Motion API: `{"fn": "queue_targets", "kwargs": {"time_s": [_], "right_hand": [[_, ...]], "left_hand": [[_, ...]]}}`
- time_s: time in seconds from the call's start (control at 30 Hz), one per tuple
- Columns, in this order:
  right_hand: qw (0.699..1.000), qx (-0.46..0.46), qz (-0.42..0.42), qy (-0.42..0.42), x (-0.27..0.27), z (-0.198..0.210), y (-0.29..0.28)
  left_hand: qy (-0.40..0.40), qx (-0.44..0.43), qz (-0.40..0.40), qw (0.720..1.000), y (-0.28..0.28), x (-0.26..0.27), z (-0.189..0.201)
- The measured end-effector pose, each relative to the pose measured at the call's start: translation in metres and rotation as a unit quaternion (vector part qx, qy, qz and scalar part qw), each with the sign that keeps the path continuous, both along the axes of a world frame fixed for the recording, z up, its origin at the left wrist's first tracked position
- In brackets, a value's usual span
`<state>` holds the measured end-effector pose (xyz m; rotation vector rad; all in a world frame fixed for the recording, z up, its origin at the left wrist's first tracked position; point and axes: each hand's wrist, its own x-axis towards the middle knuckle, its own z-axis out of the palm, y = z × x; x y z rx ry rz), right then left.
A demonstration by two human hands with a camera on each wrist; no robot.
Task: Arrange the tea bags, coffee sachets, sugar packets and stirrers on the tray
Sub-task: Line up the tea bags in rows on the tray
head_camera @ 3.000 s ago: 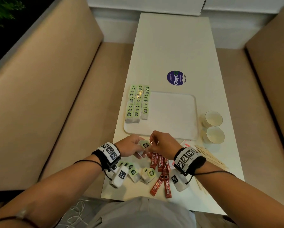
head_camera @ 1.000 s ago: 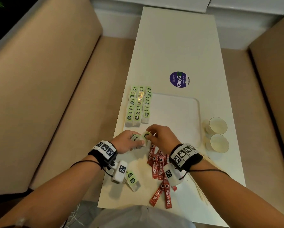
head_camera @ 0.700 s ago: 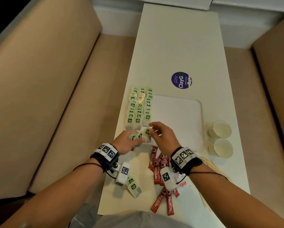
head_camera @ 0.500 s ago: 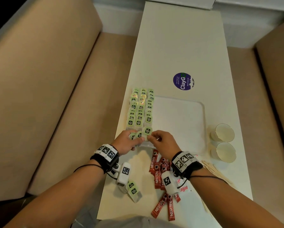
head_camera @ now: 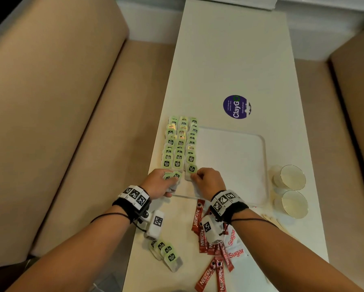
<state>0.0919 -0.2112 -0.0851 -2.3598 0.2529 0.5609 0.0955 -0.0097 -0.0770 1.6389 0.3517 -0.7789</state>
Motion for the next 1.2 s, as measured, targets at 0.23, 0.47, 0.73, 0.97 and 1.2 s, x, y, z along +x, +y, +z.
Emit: {"fn": "queue_targets", "kwargs": {"time_s": [0.23, 0.47, 0.73, 0.97, 1.2], "right_hand": [[0.999, -0.023, -0.029, -0.018, 0.007, 0.0, 0.007], [0.998, -0.01, -0.049, -0.025, 0.009, -0.001, 0.009], [0.994, 0.066, -0.066, -0.049, 0.009, -0.004, 0.007], [0.998, 0.022, 0.003, -0.053, 0.018, -0.01, 0.013], [0.996, 0.038, -0.022, -0.082, 0.025, -0.007, 0.009]], "left_hand": [[0.01, 0.006, 0.002, 1.0, -0.001, 0.005, 0.0], [0.009, 0.002, 0.005, 1.0, 0.003, 0.002, 0.0], [-0.025, -0.03, 0.102, 0.994, 0.017, 0.008, 0.009], [-0.021, -0.038, 0.124, 0.991, 0.015, 0.018, 0.002], [-0.018, -0.049, 0.13, 0.99, 0.013, 0.017, 0.005]]}}
